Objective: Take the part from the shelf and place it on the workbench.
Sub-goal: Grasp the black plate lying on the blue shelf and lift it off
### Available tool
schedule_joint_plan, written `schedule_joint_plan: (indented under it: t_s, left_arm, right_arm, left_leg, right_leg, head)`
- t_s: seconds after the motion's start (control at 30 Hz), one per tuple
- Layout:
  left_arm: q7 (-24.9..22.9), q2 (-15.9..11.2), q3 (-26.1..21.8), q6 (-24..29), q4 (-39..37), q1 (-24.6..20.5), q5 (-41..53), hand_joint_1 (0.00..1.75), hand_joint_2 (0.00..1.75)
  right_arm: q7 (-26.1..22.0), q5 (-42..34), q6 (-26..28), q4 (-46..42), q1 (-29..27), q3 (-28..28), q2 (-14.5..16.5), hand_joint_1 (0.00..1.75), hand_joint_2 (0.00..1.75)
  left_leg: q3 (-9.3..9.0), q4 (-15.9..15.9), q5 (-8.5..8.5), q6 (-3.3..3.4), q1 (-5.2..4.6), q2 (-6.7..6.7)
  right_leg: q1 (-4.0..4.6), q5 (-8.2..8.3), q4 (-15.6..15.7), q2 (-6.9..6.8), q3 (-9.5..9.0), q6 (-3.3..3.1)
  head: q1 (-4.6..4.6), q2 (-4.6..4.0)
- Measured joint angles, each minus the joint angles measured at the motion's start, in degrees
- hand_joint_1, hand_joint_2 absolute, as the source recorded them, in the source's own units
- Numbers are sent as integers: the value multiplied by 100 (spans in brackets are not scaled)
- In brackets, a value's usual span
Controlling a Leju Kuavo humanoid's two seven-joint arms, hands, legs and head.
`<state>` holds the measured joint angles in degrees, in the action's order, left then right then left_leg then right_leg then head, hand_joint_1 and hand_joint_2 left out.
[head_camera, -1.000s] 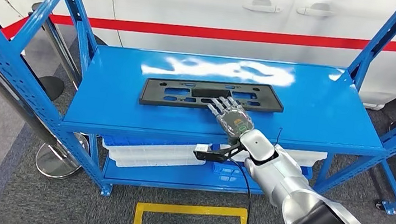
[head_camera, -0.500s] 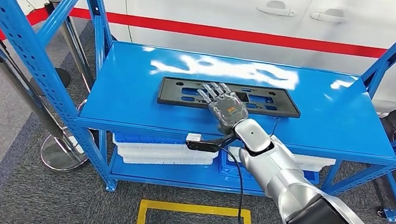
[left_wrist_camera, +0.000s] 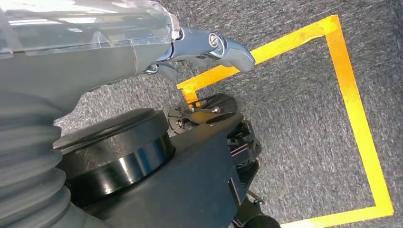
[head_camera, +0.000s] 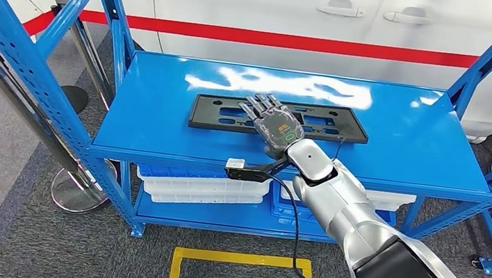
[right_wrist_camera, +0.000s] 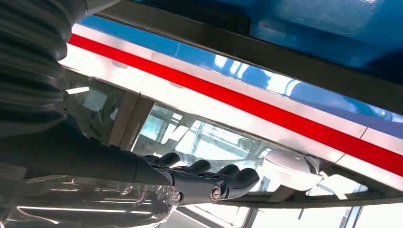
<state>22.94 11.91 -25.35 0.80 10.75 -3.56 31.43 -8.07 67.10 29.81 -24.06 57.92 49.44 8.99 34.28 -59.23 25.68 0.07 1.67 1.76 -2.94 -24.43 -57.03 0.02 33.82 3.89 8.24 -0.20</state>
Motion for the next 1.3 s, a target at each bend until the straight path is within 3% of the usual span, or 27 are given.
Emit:
schedule_joint_plan:
  t_s: [0.9, 1.3]
  left_arm:
    - [-53, 0, -67, -51, 0, 10, -227, 0, 0]
    - [-330, 0, -517, -309, 0, 8, -777, 0, 0]
  right_arm:
    - [-37, -105, -39, 2, -83, 0, 13, 0, 175]
    - [-45, -61, -89, 2, -163, 0, 14, 0, 175]
  left_leg:
    - [1, 1, -1, -2, 6, -2]
    - [3, -2, 2, -2, 0, -1]
  right_leg:
    - [-2, -3, -9, 1, 8, -4]
    - [-3, -3, -5, 0, 8, -3]
  head:
    - [0, 0]
    - [0, 0]
